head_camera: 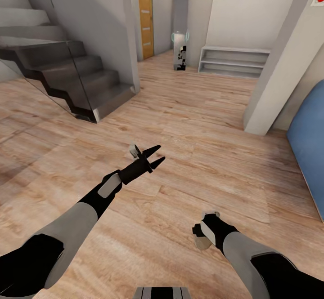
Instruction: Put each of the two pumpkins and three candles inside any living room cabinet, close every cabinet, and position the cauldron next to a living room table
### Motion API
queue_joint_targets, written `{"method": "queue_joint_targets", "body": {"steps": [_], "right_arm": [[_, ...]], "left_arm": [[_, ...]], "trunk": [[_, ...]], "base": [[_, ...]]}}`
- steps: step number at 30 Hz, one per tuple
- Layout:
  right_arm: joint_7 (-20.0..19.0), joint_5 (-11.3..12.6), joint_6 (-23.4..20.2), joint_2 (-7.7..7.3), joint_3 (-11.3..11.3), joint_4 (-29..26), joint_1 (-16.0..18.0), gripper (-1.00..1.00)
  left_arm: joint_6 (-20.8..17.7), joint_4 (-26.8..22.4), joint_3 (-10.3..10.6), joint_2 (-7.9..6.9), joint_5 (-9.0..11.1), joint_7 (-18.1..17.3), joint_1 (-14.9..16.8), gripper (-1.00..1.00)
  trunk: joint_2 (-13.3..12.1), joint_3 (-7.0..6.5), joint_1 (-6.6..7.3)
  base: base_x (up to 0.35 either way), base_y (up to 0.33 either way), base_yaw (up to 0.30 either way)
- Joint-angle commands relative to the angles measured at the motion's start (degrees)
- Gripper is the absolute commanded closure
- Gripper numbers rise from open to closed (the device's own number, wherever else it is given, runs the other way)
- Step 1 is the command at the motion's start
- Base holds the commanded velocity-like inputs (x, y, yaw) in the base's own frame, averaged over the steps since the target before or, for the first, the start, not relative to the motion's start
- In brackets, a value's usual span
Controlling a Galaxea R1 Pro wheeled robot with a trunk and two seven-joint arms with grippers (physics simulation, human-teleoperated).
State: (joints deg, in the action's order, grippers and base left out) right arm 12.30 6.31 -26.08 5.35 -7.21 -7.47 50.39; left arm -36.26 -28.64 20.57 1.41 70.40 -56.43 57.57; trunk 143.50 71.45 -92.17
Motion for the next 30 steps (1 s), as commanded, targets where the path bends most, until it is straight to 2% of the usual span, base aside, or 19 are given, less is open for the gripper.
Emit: {"method": "queue_joint_targets", "body": {"steps": [1,5,11,23,30], "right_arm": [[0.0,0.0,0.0,0.02,0.0,0.0,0.0,-1.00],[0.0,-0.1,0.0,0.16,0.0,0.0,0.0,-1.00],[0.0,-0.1,0.0,0.34,0.0,0.0,0.0,-1.00],[0.0,-0.2,0.0,0.44,0.0,0.0,0.0,-1.00],[0.0,-0.2,0.0,0.59,0.0,0.0,0.0,-1.00]], "left_arm": [[0.4,0.0,0.0,-0.03,0.0,0.0,0.0,-1.00],[2.5,0.2,0.0,-0.04,0.1,0.0,0.0,-1.00],[2.7,0.1,0.0,0.00,0.1,-0.1,0.0,-1.00],[2.7,0.2,0.1,0.03,0.1,0.0,0.0,-1.00],[2.7,0.2,0.1,0.08,0.1,0.0,0.0,-1.00]], "trunk": [[0.0,0.00,0.00],[0.0,0.00,0.00],[0.0,0.00,0.00],[0.0,0.00,0.00],[0.0,0.00,0.00]], "base": [[0.000,0.000,0.000],[0.034,0.000,0.000],[0.239,0.000,0.000],[0.017,-0.002,0.000],[0.177,-0.169,0.000]]}}
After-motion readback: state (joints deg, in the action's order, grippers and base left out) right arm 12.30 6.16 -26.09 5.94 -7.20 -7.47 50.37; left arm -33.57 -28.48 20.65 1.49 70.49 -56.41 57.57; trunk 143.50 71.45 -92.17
